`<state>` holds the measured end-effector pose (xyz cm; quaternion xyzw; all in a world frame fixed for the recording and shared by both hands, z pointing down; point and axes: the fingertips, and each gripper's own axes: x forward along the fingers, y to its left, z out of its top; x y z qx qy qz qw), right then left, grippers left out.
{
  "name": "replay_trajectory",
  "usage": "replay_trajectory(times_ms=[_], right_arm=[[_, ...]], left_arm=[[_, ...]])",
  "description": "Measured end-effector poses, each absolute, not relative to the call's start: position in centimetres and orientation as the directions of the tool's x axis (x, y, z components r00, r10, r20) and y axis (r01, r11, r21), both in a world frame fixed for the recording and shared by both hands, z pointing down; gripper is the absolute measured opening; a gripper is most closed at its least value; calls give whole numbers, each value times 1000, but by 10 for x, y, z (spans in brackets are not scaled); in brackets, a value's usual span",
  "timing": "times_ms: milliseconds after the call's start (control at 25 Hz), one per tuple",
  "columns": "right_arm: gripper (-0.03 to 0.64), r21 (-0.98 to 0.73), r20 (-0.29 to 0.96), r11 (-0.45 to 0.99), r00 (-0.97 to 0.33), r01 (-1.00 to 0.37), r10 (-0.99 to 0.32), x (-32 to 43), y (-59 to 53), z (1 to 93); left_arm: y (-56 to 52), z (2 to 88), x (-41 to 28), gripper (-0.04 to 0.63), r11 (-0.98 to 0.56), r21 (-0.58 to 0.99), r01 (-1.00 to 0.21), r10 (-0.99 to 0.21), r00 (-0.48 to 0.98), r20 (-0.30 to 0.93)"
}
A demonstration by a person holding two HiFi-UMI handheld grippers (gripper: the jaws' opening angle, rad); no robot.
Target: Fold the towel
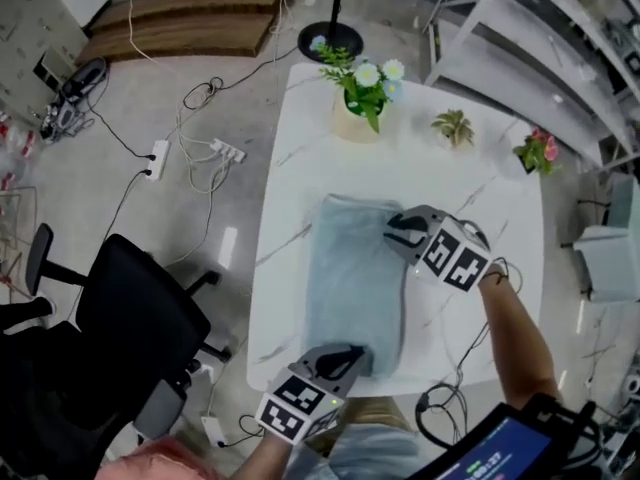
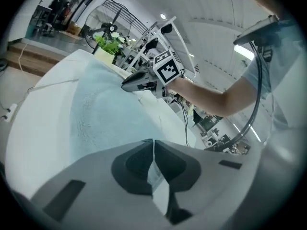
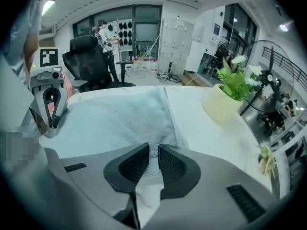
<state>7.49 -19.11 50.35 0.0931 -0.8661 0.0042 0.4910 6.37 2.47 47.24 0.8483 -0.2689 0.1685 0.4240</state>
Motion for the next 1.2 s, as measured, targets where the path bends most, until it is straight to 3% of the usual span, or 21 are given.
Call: replay_trajectory(times_ms=[240,400,680,840,960,1080,1200], right_arm=[[77,56,876,953,-444,-297,-190,151,-193,507],[84,28,859,948,-477,-316,-185,146,-193,504],[176,-85,791,933,-592,-350,-150,139,-223,447],[279,-218,837,917,-547,-333,1,142,-234,475],[299,-318,880,888,-453,-333,145,152,-229,506],[294,-430,862,843,-425,-324,277,150,-216,516],[182,-553,793,768,-488,-324,366,139,-210,517]], left_arm=[[16,476,101,14,-552,648,-525,-215,840,498],[13,475,103,14,-551,647,-526,-206,838,506],[21,476,100,14,-517,668,-534,-209,836,506],[23,476,101,14,-518,660,-544,-213,830,516],[22,475,101,14,-513,661,-547,-220,829,514],[20,476,100,14,-502,667,-550,-224,828,514],[19,476,98,14,-490,674,-553,-230,828,512]])
